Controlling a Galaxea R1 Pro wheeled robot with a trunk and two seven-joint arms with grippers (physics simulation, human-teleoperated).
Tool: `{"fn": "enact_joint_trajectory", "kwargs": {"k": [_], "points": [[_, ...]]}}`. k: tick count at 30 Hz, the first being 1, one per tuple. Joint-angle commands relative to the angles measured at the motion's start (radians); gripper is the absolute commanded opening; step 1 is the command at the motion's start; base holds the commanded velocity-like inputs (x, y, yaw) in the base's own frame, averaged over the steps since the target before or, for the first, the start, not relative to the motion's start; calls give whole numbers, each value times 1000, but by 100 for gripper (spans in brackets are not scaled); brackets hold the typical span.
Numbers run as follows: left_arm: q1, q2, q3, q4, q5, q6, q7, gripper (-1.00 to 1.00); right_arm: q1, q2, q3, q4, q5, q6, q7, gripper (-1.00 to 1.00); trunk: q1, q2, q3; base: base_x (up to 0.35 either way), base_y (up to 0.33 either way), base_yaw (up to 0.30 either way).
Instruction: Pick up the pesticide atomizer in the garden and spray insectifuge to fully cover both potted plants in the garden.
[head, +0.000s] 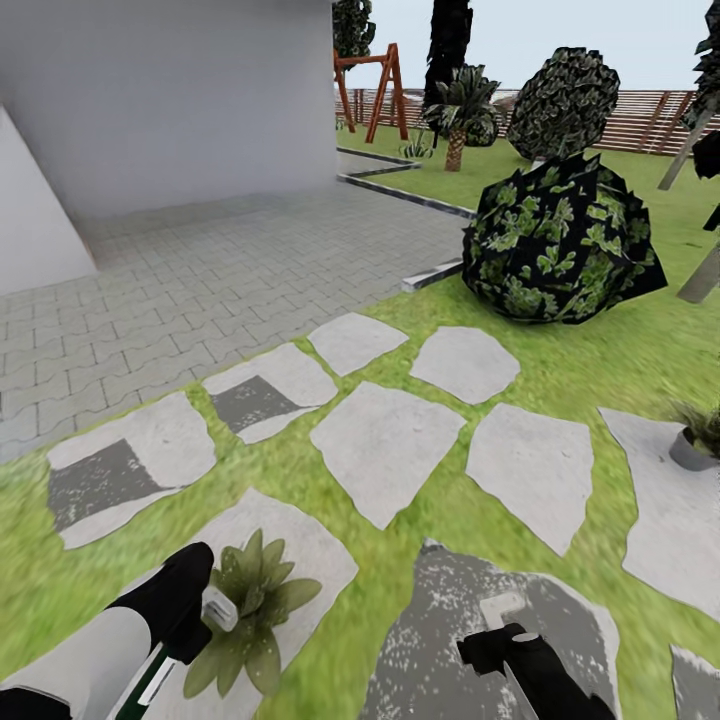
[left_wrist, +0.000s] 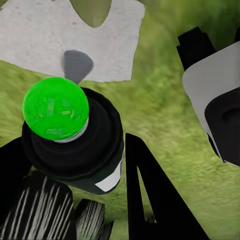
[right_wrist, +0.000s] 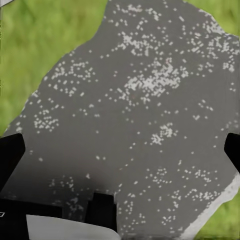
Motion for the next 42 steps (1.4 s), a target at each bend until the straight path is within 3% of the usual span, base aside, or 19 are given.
{"fn": "enact_joint_trajectory", "kwargs": {"k": [1,12,17,19,27,30,33,37,42], "points": [[0,1,-5,-2,-10,1,-9,-100,0,-1,2,-2,8,6,5,100,-1,0,-1,-311,0,0],[5,-10,1,0,-9,1,-10,-100,0,-1,2,-2,8,6,4,100,-1,0,-1,-63,0,0],[6,-114,0,1,-9,1,-11,-100,0,-1,2,-2,7,6,5,100,-1,0,-1,0,0,0],[6,-140,-1,1,-9,1,-12,-100,0,-1,2,-2,8,6,5,100,-1,0,-1,0,0,0],[6,-152,-5,3,-9,1,-10,-100,0,-1,1,-2,8,6,5,100,-1,0,-1,0,0,0],[5,-147,-4,2,-9,1,-9,-100,0,-1,1,-2,8,6,5,100,-1,0,-1,0,0,0],[6,-125,-3,2,-10,1,-7,-100,0,-1,1,-2,7,6,5,100,-1,0,-1,0,0,0],[6,-47,-2,1,-11,1,-6,-100,0,-1,-1,-1,7,6,5,100,-1,0,-1,0,0,0],[6,21,-2,-1,-11,1,-6,-100,0,-1,-1,0,7,6,5,100,-1,0,-1,0,0,0]]}}
